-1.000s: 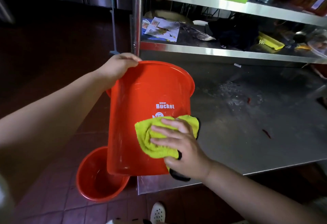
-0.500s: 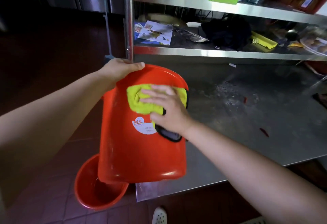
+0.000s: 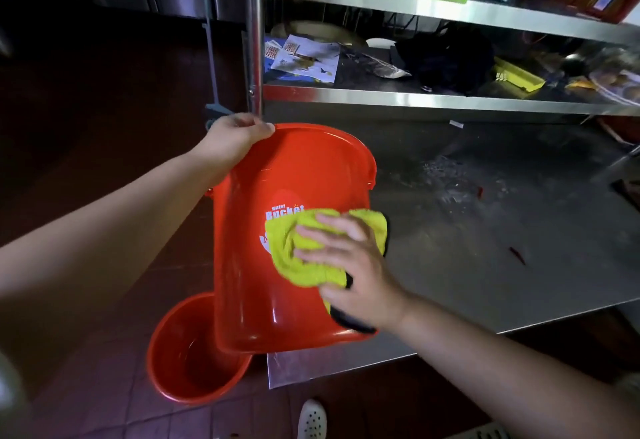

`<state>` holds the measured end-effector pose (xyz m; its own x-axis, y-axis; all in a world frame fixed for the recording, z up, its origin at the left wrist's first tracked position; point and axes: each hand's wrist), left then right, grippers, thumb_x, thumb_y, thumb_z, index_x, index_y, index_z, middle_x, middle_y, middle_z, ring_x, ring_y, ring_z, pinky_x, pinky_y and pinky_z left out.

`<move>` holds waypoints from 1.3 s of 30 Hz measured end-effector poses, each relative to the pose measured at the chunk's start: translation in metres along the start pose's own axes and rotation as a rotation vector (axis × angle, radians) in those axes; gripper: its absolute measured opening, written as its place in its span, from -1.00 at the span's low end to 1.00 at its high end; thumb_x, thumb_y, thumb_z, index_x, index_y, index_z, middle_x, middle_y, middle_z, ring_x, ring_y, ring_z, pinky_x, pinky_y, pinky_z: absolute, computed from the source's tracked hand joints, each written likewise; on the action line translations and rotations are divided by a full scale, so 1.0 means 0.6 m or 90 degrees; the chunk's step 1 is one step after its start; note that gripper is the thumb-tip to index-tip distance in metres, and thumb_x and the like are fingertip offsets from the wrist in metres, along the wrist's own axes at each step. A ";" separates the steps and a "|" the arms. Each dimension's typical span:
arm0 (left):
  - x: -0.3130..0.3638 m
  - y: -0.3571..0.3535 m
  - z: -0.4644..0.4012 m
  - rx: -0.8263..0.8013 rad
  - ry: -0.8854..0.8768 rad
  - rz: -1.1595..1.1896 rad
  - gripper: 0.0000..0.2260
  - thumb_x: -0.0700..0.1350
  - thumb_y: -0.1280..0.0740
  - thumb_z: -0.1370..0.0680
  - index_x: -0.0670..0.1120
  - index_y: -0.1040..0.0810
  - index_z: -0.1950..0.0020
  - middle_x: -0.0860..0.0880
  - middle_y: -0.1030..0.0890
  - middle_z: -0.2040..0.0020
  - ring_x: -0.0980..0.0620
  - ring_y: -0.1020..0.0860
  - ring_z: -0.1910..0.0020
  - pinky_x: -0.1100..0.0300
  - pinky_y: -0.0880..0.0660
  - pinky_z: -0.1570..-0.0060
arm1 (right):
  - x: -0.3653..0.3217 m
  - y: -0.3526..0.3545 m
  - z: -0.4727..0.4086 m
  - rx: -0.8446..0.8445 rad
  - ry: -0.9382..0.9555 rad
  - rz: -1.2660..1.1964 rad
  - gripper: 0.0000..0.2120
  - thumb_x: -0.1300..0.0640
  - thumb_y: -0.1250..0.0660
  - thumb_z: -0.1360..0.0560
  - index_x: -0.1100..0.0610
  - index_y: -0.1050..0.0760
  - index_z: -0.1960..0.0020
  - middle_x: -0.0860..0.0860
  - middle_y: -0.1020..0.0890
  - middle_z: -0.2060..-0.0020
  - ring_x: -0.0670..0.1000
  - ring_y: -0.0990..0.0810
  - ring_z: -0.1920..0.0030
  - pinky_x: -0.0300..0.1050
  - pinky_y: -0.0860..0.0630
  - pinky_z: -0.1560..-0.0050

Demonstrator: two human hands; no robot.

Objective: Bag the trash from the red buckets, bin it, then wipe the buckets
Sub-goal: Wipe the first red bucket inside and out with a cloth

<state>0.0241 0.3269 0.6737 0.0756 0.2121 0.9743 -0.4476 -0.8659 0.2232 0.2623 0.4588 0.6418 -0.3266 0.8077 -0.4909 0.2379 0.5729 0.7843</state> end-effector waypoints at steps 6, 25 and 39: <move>0.027 -0.033 -0.019 -0.030 -0.011 -0.160 -0.84 0.13 -0.31 -0.44 0.12 -0.62 0.11 0.04 -0.62 0.01 0.07 -0.55 -0.02 0.17 -0.44 -0.15 | -0.037 -0.023 0.054 -0.091 0.110 0.023 -0.59 0.13 -0.37 -0.22 -0.01 -0.65 -0.06 -0.14 -0.54 -0.26 -0.05 -0.32 -0.40 0.06 -0.12 -0.38; -0.034 0.053 0.026 0.040 0.052 0.072 -0.79 0.09 -0.36 -0.51 -0.04 -0.59 0.14 0.00 -0.65 0.25 0.01 -0.62 0.23 0.15 -0.55 0.14 | 0.047 -0.008 -0.156 0.063 -0.091 -0.073 -0.63 0.25 -0.34 -0.35 0.04 -0.61 -0.13 -0.09 -0.53 -0.27 -0.07 -0.30 -0.36 0.09 -0.18 -0.41; -0.028 0.039 0.040 0.031 0.038 0.103 -0.79 0.09 -0.34 -0.51 -0.05 -0.60 0.08 -0.11 -0.65 0.10 -0.07 -0.63 0.11 0.03 -0.56 -0.02 | -0.012 -0.013 0.024 -0.071 0.079 -0.067 -0.61 0.26 -0.33 -0.22 0.07 -0.67 -0.02 -0.08 -0.57 -0.23 -0.01 -0.35 -0.37 0.16 -0.21 -0.35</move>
<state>0.0336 0.2925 0.6633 -0.0474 0.0940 0.9944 -0.4051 -0.9118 0.0669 0.2758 0.4502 0.6337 -0.4565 0.7171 -0.5267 0.0956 0.6281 0.7723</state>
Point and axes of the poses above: each hand's wrist, its own z-axis away from the middle knuckle, its own y-axis out of the back of the hand, x = y × z
